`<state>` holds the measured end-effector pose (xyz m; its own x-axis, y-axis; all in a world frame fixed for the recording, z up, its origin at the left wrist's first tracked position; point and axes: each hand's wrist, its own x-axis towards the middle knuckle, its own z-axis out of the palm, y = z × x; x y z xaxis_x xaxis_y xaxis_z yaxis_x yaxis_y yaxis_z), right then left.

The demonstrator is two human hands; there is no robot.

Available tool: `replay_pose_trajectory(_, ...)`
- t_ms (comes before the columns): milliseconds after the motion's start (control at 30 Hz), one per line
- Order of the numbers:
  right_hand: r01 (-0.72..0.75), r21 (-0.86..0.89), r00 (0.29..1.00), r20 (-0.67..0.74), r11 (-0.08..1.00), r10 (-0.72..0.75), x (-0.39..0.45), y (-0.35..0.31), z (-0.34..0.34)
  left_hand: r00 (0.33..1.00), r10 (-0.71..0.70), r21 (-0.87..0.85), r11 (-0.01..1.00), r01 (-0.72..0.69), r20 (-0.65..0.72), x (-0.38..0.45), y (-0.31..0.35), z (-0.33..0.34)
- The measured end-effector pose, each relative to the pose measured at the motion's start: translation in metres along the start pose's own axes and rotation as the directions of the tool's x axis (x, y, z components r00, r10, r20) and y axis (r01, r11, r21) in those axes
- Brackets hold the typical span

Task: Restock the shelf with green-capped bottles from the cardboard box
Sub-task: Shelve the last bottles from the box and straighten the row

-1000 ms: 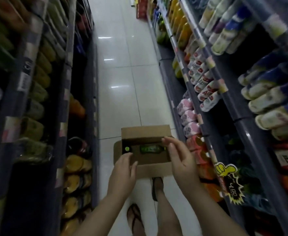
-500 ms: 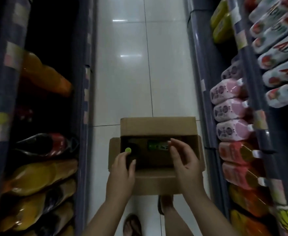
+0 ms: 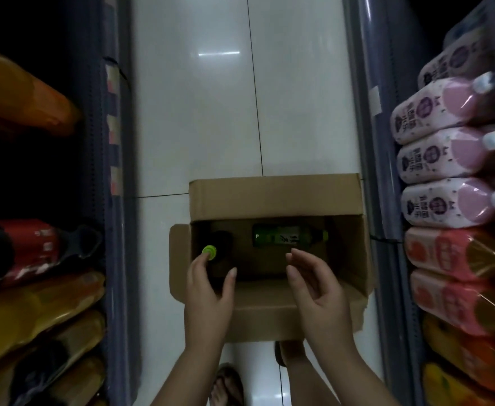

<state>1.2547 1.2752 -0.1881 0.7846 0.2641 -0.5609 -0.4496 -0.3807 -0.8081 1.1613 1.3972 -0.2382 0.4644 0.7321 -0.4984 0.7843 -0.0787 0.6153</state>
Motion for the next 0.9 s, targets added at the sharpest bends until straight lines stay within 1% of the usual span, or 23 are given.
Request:
replay_pose_trajectory(100, -0.028, 0.013, 0.999, -0.021, 1.000, 0.029, -0.001, 0.004, -0.004, 0.999, -0.020, -0.032, 0.999, 0.019, -0.028, 0.001, 0.001, 0.004)
replay_pose_trajectory(300, -0.073, 0.011, 0.995, -0.062, 0.997, 0.073, 0.012, 0.018, -0.005, 0.996, -0.081, -0.044, 0.996, 0.080, -0.028, 0.009, -0.008, 0.014)
replay_pose_trajectory(367, -0.099, -0.003, 0.992, -0.074, 0.995, 0.098, 0.023, 0.032, -0.005, 0.991, -0.125, -0.080, 0.989, 0.122, -0.038, 0.017, -0.016, 0.022)
replay_pose_trajectory(467, -0.168, -0.030, 0.983, -0.075, 0.985, 0.165, 0.042, 0.059, -0.006, 0.978, -0.209, -0.151, 0.967, 0.204, -0.019, 0.028, -0.029, 0.036)
replay_pose_trajectory(533, -0.201, -0.056, 0.978, -0.068, 0.978, 0.197, 0.054, 0.076, -0.007, 0.974, -0.227, -0.172, 0.960, 0.221, -0.017, 0.032, -0.039, 0.047)
replay_pose_trajectory(633, -0.215, -0.103, 0.975, -0.074, 0.971, 0.208, 0.074, 0.097, -0.008, 0.973, -0.218, -0.191, 0.961, 0.201, -0.071, 0.035, -0.050, 0.062)
replay_pose_trajectory(733, -0.232, -0.117, 0.970, -0.101, 0.966, 0.221, 0.095, 0.114, -0.010, 0.967, -0.194, -0.139, 0.975, 0.172, -0.166, 0.039, -0.060, 0.075)
replay_pose_trajectory(833, -0.277, -0.122, 0.953, -0.161, 0.953, 0.257, 0.119, 0.130, -0.013, 0.958, -0.164, -0.162, 0.979, 0.128, -0.234, 0.045, -0.066, 0.085)
replay_pose_trajectory(900, -0.348, -0.120, 0.920, -0.236, 0.930, 0.314, 0.137, 0.143, -0.013, 0.960, -0.132, -0.180, 0.980, 0.088, -0.249, 0.052, -0.070, 0.092)
